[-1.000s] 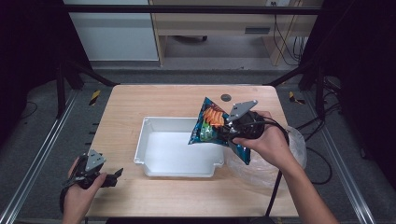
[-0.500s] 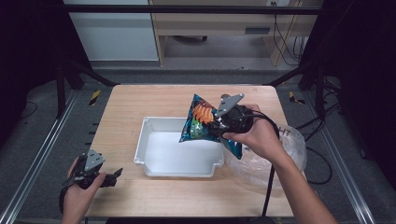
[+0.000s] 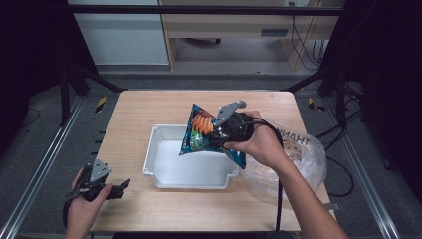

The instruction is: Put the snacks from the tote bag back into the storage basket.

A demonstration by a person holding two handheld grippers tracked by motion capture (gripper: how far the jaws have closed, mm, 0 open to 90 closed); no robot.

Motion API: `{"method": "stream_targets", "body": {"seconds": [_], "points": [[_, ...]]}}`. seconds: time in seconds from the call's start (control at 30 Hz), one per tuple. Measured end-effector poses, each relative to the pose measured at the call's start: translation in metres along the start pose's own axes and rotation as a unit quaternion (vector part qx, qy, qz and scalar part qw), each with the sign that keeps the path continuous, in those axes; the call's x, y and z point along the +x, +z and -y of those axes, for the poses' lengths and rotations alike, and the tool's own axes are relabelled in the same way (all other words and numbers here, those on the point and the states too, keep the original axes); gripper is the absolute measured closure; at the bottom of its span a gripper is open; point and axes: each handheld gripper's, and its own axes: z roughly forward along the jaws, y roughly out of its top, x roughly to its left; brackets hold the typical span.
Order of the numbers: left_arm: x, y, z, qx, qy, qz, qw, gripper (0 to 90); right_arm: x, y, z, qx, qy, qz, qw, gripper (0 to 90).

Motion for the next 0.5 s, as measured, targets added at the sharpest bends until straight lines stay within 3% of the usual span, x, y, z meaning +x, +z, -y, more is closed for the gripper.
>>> {"method": "stream_targets", "body": {"seconds": [0.33,0.5], "points": [[0.000,0.000,0.001,0.003,-0.003,-0.003,1.0000,4.0,0.001,0.016,-0.011,-0.004,-0.016,-0.009,0.9998,42.7],[0.000,0.000,0.001,0.004,-0.003,-0.003,1.0000,4.1,0.003,0.019,-0.014,-0.002,-0.013,-0.013,0.9998,42.7]]}}
